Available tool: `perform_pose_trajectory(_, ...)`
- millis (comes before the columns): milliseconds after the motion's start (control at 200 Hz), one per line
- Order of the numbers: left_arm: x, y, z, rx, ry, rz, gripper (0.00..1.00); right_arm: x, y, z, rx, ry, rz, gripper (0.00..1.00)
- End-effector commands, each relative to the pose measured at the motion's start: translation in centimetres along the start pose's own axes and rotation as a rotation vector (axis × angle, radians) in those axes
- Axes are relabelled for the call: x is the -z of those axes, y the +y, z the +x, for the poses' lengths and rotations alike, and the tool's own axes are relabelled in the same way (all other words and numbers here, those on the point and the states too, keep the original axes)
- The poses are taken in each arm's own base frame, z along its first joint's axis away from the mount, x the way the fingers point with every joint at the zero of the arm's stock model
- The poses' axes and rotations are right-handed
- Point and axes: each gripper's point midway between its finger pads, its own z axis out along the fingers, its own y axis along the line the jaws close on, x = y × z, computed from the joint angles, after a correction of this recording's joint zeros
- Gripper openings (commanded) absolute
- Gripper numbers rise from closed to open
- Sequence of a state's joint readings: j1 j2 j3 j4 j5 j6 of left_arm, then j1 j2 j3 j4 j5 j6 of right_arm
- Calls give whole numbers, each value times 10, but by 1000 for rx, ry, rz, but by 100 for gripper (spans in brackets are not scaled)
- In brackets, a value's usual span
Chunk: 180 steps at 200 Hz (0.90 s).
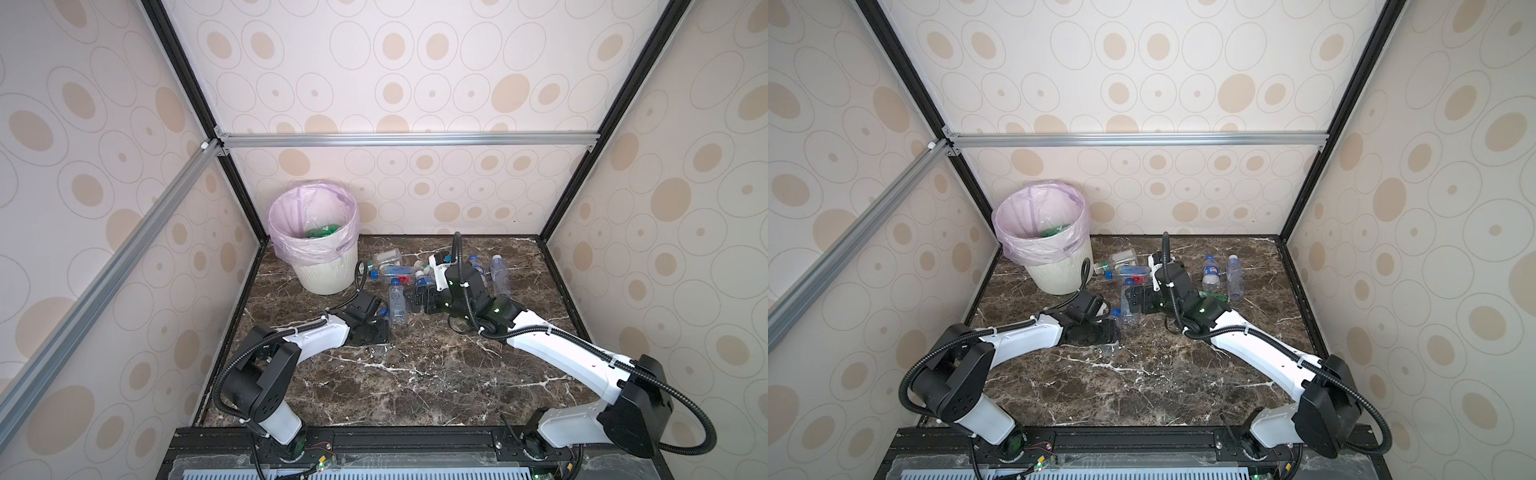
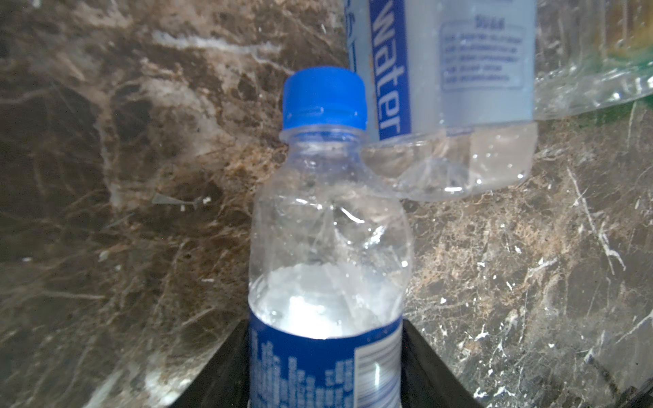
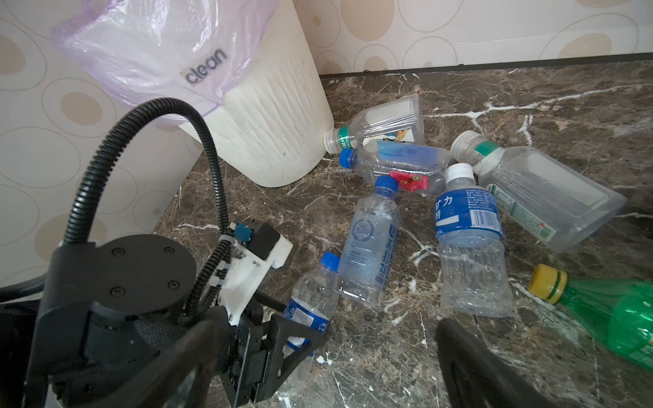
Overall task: Throw the plastic bottles in the bin
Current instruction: 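Lower the left gripper onto the blue-labeled bottle and close it, then lift the blue-labeled bottle with the left gripper up toward the bin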
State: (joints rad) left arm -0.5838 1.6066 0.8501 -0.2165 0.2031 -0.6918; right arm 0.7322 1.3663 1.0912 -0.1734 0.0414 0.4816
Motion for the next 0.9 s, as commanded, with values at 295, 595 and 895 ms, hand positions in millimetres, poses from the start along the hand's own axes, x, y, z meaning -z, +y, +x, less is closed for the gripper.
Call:
perform_pose_trajectory(295, -6, 7, 4, -24, 7, -39, 62, -2, -8, 10, -21, 28, 20, 100)
perform_pose_trajectory(595, 15, 2, -9, -61, -54, -45, 51, -3, -5, 6, -18, 24, 12, 100)
perform_pose_trajectory(895, 51, -8, -41, -114, -147, -87, 50, 0, 4, -6, 4, 6, -14, 100)
